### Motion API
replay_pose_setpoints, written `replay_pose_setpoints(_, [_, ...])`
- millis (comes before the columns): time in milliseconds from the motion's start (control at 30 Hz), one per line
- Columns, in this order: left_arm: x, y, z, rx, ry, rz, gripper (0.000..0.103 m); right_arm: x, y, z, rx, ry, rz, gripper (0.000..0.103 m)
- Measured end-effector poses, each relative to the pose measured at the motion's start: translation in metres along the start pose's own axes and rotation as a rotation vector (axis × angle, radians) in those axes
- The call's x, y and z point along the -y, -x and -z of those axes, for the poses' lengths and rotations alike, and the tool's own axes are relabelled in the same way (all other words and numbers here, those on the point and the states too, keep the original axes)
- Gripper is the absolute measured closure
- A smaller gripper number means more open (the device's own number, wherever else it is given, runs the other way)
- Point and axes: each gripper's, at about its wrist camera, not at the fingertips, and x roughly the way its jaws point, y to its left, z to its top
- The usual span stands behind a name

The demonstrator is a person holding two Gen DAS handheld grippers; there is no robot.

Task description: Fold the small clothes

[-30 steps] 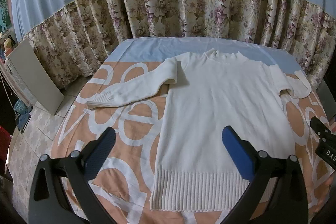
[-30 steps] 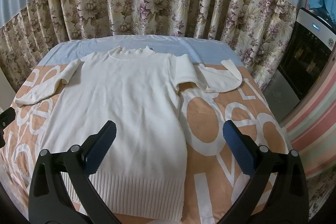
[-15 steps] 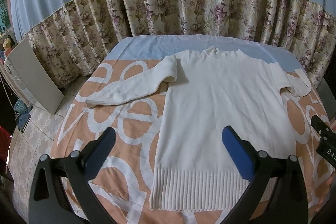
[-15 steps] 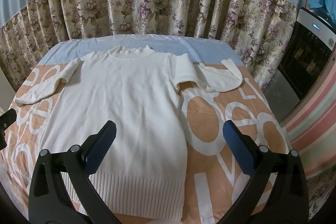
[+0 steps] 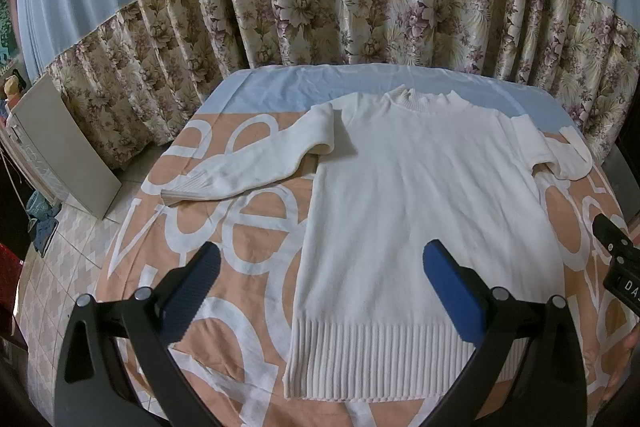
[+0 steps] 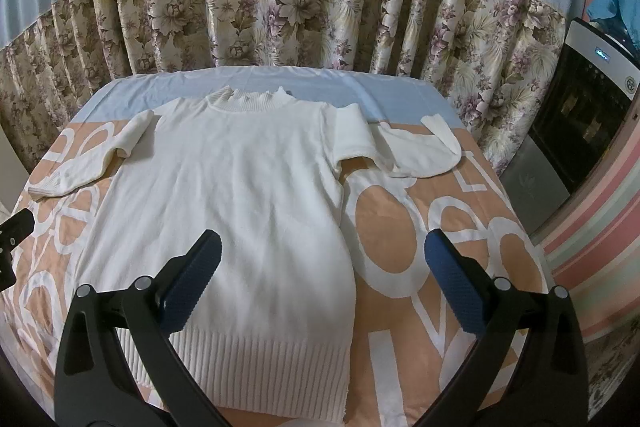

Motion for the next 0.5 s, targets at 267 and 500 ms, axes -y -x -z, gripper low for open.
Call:
replay_pose_setpoints(267, [0.0010, 0.0004, -0.0026, -0.002, -0.001, 0.001, 0.002, 0.0011, -0.0011, -0.0001, -0.001, 0.005, -0.001, 0.003])
replay_pose_setpoints(500, [0.0010, 0.0000, -0.0019, -0.003, -0.001, 0.001, 0.002, -0.0061, 0.0015, -0.0015, 0.004, 0.011, 0.001, 0.003])
